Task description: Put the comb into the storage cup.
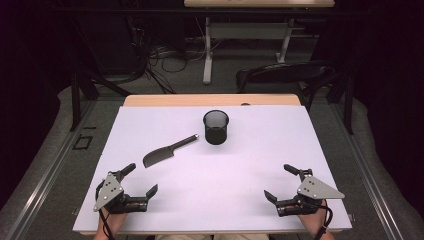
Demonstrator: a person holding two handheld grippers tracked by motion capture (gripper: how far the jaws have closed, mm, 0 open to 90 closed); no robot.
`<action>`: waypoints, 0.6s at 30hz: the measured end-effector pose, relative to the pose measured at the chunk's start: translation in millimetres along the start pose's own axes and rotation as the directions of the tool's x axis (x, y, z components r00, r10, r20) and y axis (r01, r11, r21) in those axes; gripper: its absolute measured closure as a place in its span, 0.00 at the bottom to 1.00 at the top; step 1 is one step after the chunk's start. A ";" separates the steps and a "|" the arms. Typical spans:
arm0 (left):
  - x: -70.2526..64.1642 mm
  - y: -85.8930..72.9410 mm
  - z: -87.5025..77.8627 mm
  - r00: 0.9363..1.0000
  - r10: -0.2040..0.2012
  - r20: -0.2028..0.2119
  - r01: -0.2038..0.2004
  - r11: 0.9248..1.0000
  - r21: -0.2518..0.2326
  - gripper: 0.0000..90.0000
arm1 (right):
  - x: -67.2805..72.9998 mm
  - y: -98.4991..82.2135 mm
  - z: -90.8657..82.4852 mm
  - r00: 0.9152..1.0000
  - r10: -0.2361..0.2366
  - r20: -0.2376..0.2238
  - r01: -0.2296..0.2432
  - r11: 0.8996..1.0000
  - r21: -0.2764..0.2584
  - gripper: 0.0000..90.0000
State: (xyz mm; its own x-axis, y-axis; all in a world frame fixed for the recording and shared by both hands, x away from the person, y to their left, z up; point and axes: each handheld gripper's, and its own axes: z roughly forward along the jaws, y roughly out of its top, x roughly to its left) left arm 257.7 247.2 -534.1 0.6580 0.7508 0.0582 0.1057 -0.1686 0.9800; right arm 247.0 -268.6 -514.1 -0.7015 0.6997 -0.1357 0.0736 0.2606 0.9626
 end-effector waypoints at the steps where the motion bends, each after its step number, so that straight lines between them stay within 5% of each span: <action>1: 0.2 0.0 0.0 1.000 -0.002 -0.002 0.002 1.000 0.001 0.00 | 0.3 -0.2 0.1 1.000 0.008 -0.002 -0.008 1.000 0.001 0.00; 18: 3.5 5.8 7.4 1.000 -0.010 -0.014 0.011 0.999 0.034 0.00 | -1.8 -1.8 5.0 1.000 0.021 -0.014 -0.021 1.000 0.013 0.00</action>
State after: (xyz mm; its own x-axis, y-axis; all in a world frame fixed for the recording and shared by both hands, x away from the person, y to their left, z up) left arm 266.1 244.1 -529.6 0.6461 0.7615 0.0511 0.1377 -0.1822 0.9736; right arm 251.8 -267.1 -516.8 -0.7097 0.6956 -0.1118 0.0978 0.2544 0.9622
